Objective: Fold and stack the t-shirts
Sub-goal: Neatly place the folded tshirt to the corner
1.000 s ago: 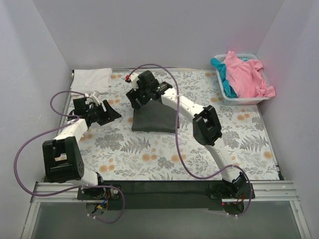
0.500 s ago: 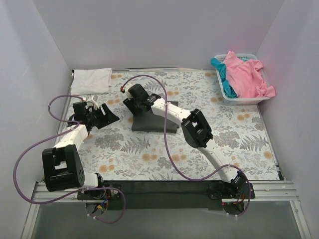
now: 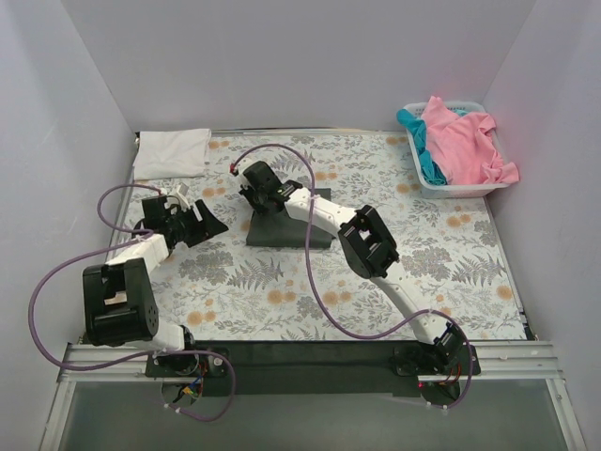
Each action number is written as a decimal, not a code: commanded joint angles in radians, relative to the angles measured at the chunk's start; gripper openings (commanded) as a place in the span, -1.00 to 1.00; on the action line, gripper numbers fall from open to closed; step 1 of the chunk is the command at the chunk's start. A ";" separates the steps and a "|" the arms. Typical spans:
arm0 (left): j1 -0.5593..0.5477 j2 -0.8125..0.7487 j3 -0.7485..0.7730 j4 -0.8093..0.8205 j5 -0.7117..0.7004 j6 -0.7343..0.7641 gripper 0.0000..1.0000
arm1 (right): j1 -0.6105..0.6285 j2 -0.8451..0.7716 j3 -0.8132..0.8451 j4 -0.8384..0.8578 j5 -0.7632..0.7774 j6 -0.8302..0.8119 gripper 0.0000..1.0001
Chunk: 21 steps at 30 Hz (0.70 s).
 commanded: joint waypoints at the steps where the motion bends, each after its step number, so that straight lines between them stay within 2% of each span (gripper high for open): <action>1: -0.008 0.025 -0.036 0.074 0.109 0.015 0.22 | -0.007 -0.083 -0.049 -0.009 -0.088 0.062 -0.97; 5: -0.028 0.138 -0.040 0.251 0.197 -0.060 0.26 | -0.022 -0.140 -0.075 -0.011 -0.137 0.099 -0.97; 8: -0.062 0.235 -0.020 0.351 0.211 -0.134 0.28 | -0.033 -0.152 -0.074 -0.009 -0.158 0.113 -0.97; 14: -0.143 0.372 0.003 0.576 0.208 -0.298 0.31 | -0.042 -0.178 -0.092 -0.012 -0.206 0.138 -0.97; 21: -0.246 0.490 0.020 0.692 0.107 -0.429 0.32 | -0.052 -0.199 -0.089 -0.012 -0.217 0.164 -0.97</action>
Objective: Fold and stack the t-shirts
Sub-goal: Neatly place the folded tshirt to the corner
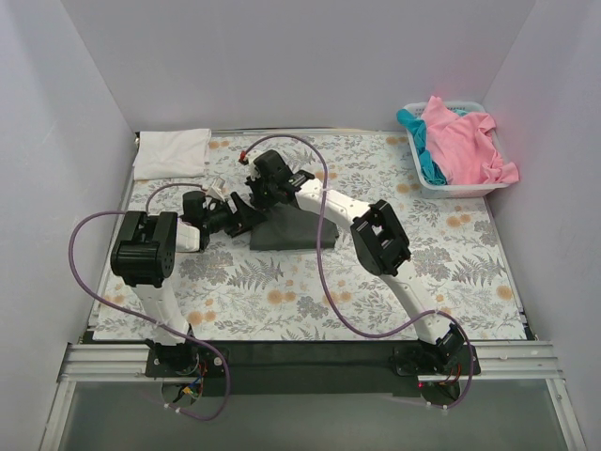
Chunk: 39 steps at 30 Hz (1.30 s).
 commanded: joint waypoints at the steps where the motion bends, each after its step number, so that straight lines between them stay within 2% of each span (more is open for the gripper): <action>1: -0.041 0.065 -0.007 0.047 -0.097 -0.083 0.32 | -0.008 -0.091 -0.004 0.014 -0.026 0.032 -0.97; 6: -0.097 0.159 0.020 0.142 -0.123 -0.201 0.30 | -0.019 -0.093 -0.004 0.014 -0.024 0.046 -0.97; 15: -0.149 0.233 0.033 0.335 -0.140 -0.364 0.32 | -0.028 -0.064 0.008 0.025 -0.017 0.066 -0.97; 17: -0.149 0.242 0.045 0.302 -0.154 -0.360 0.31 | -0.030 -0.064 0.007 0.026 -0.014 0.064 -0.97; 19: -0.147 0.243 0.060 0.247 -0.189 -0.329 0.15 | -0.033 -0.064 0.005 0.026 -0.006 0.064 -0.97; 20: -0.146 0.245 0.088 0.151 -0.206 -0.308 0.03 | -0.036 -0.067 0.005 0.025 -0.005 0.064 -0.97; 21: -0.135 0.248 0.097 0.112 -0.215 -0.301 -0.18 | -0.039 -0.071 0.005 0.026 0.008 0.056 -0.87; 24: -0.109 0.228 0.157 -0.092 -0.264 -0.218 -0.45 | -0.060 -0.094 0.010 0.026 0.055 0.038 -0.40; 25: -0.103 0.216 0.186 -0.164 -0.313 -0.176 -0.64 | -0.068 -0.103 0.010 0.029 0.063 0.027 -0.33; 26: -0.097 0.201 0.210 -0.300 -0.342 -0.142 -0.66 | -0.086 -0.116 0.008 0.029 0.077 0.020 -0.24; 27: -0.080 0.199 0.268 -0.365 -0.372 -0.074 -0.67 | -0.097 -0.145 0.000 0.029 0.104 0.015 -0.02; 29: -0.069 0.203 0.338 -0.568 -0.468 -0.012 -0.71 | -0.137 -0.177 -0.010 0.029 0.109 0.004 0.17; 30: -0.058 0.213 0.409 -0.629 -0.494 0.025 -0.70 | -0.151 -0.213 -0.015 0.029 0.112 -0.002 0.37; 32: -0.057 0.223 0.480 -0.761 -0.604 0.132 -0.64 | -0.192 -0.254 -0.047 0.029 0.129 -0.028 0.62; 33: -0.057 0.234 0.517 -0.801 -0.641 0.160 -0.65 | -0.207 -0.296 -0.061 0.029 0.124 -0.037 0.85; 34: -0.055 0.254 0.592 -0.835 -0.674 0.227 -0.65 | -0.223 -0.319 -0.096 0.028 0.118 -0.049 0.97; 39: -0.055 0.292 0.792 -0.929 -0.902 0.407 -0.58 | -0.318 -0.486 -0.245 0.026 0.103 -0.190 0.97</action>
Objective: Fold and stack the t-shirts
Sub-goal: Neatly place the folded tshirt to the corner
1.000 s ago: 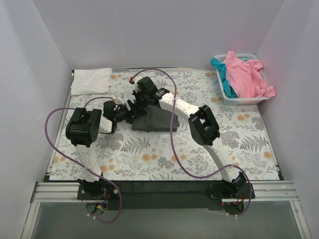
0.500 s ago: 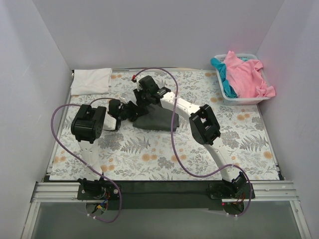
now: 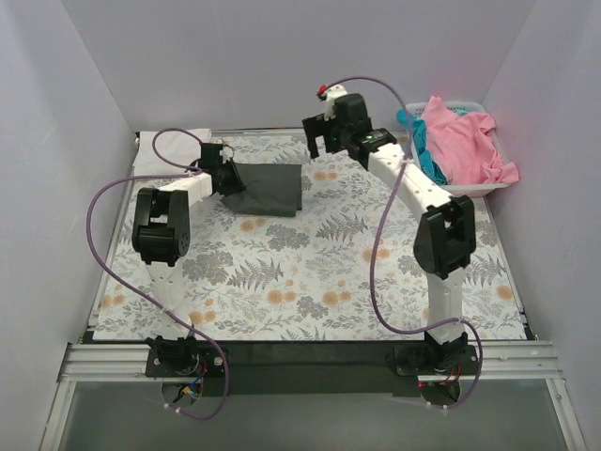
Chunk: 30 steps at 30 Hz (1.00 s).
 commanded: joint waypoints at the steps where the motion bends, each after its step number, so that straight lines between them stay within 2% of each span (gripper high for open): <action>1: 0.012 0.072 0.159 -0.223 -0.301 0.229 -0.56 | -0.042 -0.143 -0.100 0.013 0.005 -0.126 0.97; 5: 0.017 0.144 0.357 -0.269 -0.378 0.377 -0.56 | -0.095 -0.245 -0.255 0.012 0.016 -0.194 0.97; 15: 0.063 0.245 0.673 -0.280 -0.398 0.487 -0.51 | -0.117 -0.348 -0.369 0.009 0.008 -0.235 0.97; 20: 0.112 0.256 0.741 -0.260 -0.368 0.508 -0.52 | -0.117 -0.351 -0.377 0.006 0.008 -0.243 0.97; 30: 0.186 0.252 0.766 -0.123 -0.343 0.592 -0.50 | -0.119 -0.332 -0.372 -0.002 -0.004 -0.245 0.97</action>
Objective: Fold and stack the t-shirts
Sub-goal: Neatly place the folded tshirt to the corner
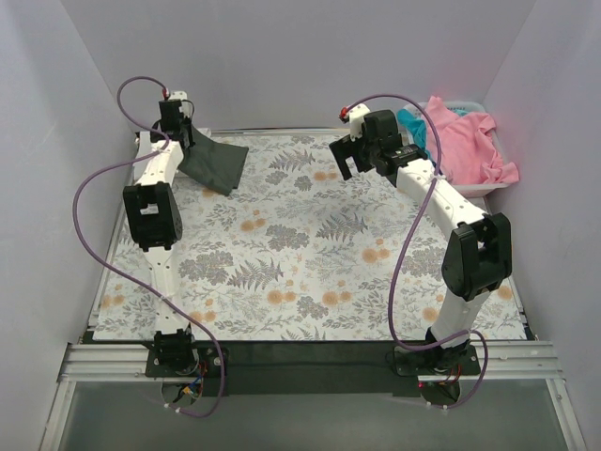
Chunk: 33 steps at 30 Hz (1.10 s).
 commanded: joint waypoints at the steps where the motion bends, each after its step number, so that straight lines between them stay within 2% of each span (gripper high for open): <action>1: 0.012 -0.025 0.054 0.101 0.024 0.052 -0.49 | -0.003 -0.030 0.007 0.011 -0.009 -0.009 0.97; 7: 0.026 -0.036 0.035 0.194 0.100 0.065 -0.47 | -0.003 -0.015 0.012 0.008 -0.015 -0.009 0.97; 11: 0.026 -0.058 0.006 0.260 0.212 0.052 -0.46 | -0.001 -0.005 0.015 0.005 -0.017 -0.010 0.97; 16: 0.027 -0.059 0.000 0.320 0.228 0.046 -0.42 | -0.001 -0.005 0.012 0.003 -0.017 -0.013 0.97; 19: 0.029 -0.039 0.020 0.278 0.208 0.042 -0.20 | -0.001 -0.005 0.009 -0.001 -0.028 -0.019 0.97; 23: 0.085 0.013 0.086 0.161 0.228 -0.026 -0.05 | -0.001 -0.008 0.001 -0.004 -0.025 -0.024 0.97; 27: 0.180 0.019 0.072 0.068 0.404 -0.121 0.06 | -0.001 -0.019 -0.031 -0.004 -0.034 -0.022 0.96; 29: 0.226 0.024 0.058 0.043 0.534 -0.146 0.20 | -0.001 -0.022 -0.045 -0.006 -0.045 -0.030 0.97; 33: 0.274 0.048 0.055 0.006 0.657 -0.156 0.23 | -0.001 -0.016 -0.062 -0.020 -0.068 -0.035 0.97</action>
